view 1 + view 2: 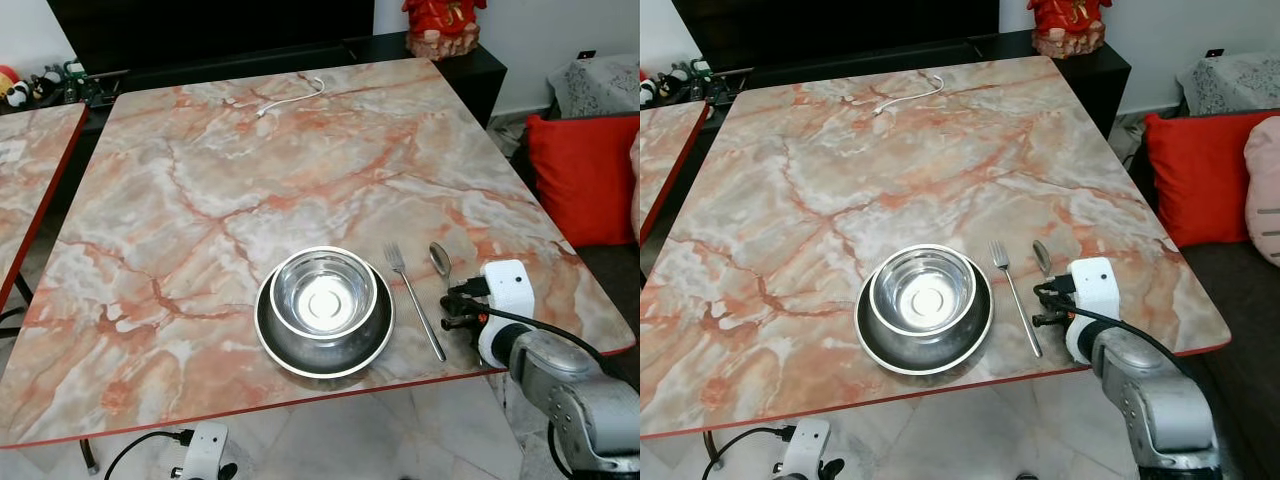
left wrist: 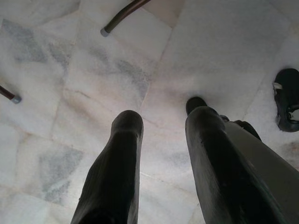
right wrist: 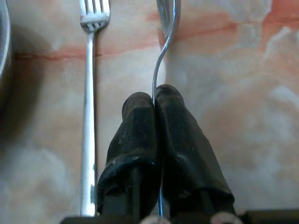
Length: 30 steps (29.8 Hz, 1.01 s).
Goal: Setting the table
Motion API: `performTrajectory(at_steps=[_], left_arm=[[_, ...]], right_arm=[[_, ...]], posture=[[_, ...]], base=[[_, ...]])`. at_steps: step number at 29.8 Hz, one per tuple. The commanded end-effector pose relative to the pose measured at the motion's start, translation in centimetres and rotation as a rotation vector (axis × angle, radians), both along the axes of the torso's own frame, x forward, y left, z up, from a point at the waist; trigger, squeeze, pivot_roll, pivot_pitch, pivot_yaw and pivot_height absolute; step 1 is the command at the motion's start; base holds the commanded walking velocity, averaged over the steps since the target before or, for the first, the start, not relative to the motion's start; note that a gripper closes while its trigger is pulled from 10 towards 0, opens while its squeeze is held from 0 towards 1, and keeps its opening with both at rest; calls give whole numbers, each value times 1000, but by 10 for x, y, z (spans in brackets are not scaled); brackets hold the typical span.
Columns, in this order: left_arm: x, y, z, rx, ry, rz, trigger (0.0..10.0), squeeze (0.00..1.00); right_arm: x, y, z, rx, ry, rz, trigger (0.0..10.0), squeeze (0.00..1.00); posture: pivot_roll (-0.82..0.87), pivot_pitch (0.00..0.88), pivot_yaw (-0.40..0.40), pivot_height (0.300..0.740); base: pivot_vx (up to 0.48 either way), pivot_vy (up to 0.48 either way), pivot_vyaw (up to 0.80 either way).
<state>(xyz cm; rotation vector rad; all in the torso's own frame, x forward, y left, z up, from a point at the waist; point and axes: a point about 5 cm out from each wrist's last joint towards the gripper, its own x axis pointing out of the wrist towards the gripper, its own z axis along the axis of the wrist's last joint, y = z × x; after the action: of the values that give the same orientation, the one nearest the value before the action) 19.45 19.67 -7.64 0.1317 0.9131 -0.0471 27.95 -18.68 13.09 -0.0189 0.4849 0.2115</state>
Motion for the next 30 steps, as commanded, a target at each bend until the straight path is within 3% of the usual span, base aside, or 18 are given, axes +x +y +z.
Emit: performTrajectory(at_steps=[1, 13, 15, 18, 24, 27, 30], left_arm=[[-10, 7, -4, 22, 38, -3, 10000, 0], [-8, 5, -4, 19, 35, 7, 10000, 0], [-8, 5, -4, 19, 34, 7, 10000, 0], [-7, 6, -3, 19, 33, 7, 10000, 0], [-7, 7, -3, 21, 31, 10, 10000, 0], [-8, 8, -3, 21, 31, 12, 10000, 0], [-9, 9, -3, 21, 32, 13, 10000, 0]], right_arm=[[5, 4, 1, 0, -14, 12, 10000, 0], [11, 6, 2, 11, -34, 23, 10000, 0], [11, 7, 2, 14, -33, 27, 10000, 55], [12, 7, 1, 19, -32, 31, 10000, 275], [12, 7, 0, 23, -31, 32, 10000, 235], [12, 8, 0, 25, -31, 37, 10000, 314], [12, 8, 0, 28, -31, 39, 10000, 318]], posture=[[-209, 135, 72, 740], [-201, 163, 66, 740], [-201, 163, 66, 740], [-199, 168, 66, 740], [-197, 171, 64, 740], [-196, 173, 63, 740], [-194, 174, 64, 740]], base=[[0, 0, 0], [0, 0, 0], [0, 0, 0], [0, 0, 0], [0, 0, 0], [0, 0, 0], [0, 0, 0]])
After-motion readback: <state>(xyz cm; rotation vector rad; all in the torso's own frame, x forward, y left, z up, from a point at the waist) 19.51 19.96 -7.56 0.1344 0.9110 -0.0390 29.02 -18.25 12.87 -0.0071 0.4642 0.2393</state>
